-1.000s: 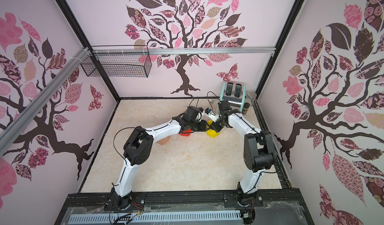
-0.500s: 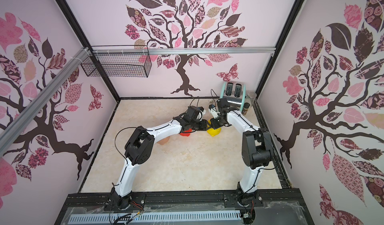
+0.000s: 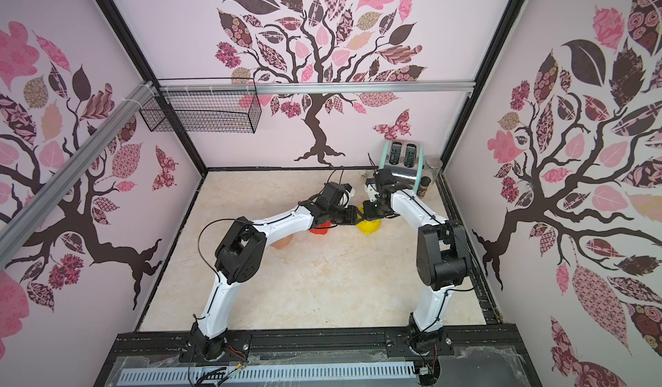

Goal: Close piggy banks
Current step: Hold the piggy bank at the center of the board.

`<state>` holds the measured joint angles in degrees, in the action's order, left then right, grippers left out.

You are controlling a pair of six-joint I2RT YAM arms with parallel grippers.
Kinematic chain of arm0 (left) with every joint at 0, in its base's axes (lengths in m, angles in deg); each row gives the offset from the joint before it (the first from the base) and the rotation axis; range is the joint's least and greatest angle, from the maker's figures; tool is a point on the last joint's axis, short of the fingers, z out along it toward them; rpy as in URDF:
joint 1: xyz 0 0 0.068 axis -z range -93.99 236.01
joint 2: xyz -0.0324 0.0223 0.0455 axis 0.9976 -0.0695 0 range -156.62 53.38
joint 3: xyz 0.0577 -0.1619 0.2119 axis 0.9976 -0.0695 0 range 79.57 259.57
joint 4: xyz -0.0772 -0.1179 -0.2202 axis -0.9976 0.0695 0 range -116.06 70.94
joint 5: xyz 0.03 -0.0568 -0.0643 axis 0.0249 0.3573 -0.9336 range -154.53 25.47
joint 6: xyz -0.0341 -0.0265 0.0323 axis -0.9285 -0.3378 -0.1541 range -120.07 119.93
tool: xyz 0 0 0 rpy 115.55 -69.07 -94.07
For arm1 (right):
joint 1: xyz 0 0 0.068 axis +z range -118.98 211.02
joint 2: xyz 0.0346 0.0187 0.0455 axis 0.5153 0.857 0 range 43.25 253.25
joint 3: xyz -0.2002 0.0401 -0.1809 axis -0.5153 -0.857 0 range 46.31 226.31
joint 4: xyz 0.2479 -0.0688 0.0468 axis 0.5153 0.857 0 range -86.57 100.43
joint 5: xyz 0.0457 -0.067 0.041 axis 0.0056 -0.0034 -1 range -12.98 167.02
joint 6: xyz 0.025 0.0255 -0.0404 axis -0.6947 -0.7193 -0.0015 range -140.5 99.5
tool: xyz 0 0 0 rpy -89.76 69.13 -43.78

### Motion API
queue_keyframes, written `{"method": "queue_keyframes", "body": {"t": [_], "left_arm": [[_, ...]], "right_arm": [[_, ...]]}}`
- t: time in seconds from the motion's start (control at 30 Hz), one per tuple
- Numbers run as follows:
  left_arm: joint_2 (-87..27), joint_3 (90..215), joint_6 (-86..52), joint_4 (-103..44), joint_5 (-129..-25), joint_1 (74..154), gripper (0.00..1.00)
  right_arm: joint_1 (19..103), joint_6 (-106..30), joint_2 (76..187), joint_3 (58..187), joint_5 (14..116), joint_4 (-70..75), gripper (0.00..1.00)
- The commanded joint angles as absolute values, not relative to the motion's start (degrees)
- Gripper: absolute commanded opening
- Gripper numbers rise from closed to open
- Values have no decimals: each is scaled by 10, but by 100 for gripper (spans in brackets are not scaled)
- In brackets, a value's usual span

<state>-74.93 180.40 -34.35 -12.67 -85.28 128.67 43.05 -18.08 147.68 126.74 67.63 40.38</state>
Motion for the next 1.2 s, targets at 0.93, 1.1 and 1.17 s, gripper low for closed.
{"method": "queue_keyframes", "body": {"t": [0.93,1.1,1.17], "left_arm": [[-760,1808,-322,-101,-861,1303,38],[-747,1809,-322,-97,-862,1300,38],[-737,1811,-322,-93,-869,1295,39]], "right_arm": [[443,-213,1481,1263,685,443,13],[443,-214,1453,1268,696,451,27],[443,-215,1437,1269,700,455,31]]}}
